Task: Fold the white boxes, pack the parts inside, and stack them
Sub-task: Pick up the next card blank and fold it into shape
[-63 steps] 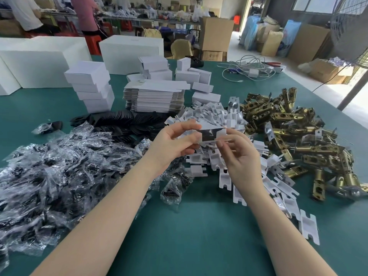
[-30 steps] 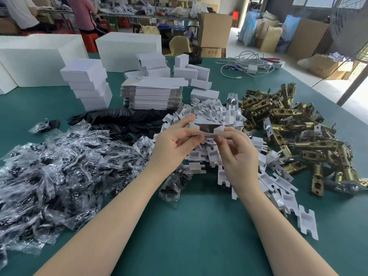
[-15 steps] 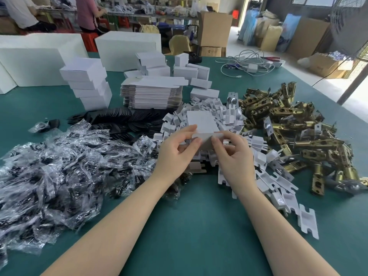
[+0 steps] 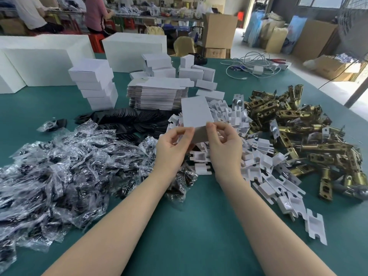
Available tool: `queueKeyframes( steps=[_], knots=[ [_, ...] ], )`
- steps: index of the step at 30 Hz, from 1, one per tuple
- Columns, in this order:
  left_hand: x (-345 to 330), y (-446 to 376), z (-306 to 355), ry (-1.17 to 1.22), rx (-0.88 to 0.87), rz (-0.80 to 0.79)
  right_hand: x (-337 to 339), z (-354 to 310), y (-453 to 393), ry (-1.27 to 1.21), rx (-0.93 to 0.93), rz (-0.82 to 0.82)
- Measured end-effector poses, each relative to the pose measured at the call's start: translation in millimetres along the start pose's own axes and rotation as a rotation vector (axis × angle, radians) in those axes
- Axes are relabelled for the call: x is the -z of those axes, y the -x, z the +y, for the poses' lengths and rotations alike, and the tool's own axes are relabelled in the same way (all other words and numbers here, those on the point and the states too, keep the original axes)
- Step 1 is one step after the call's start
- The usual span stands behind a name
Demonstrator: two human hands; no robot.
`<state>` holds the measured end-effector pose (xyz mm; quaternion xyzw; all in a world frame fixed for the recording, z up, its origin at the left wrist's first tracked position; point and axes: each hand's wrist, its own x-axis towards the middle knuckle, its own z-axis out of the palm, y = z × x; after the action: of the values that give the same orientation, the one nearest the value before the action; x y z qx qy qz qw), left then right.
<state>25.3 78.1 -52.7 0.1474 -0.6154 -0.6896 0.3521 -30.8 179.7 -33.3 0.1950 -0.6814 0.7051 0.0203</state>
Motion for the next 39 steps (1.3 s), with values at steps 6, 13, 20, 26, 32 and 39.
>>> queueKeyframes(
  steps=[6,13,20,26,32,39],
  knots=[
    [3.2,0.9,-5.7,0.002,0.046,0.001,-3.2,16.1,9.5,-0.090,0.001,0.036],
    [3.3,3.6,-7.4,-0.069,-0.049,-0.067,2.7,24.8,11.9,-0.133,-0.029,-0.020],
    [3.6,4.4,-6.6,-0.001,-0.001,-0.088,5.3,29.7,8.0,-0.181,-0.066,-0.074],
    [2.6,4.4,-6.8,0.021,0.025,-0.135,8.6,34.2,5.5,-0.150,-0.067,-0.121],
    [4.4,3.8,-8.1,0.009,0.028,-0.160,8.7,36.9,4.9,-0.105,-0.059,-0.168],
    [4.0,1.9,-10.8,-0.001,0.024,-0.162,9.7,43.1,2.2,-0.025,-0.034,-0.212]
  ],
)
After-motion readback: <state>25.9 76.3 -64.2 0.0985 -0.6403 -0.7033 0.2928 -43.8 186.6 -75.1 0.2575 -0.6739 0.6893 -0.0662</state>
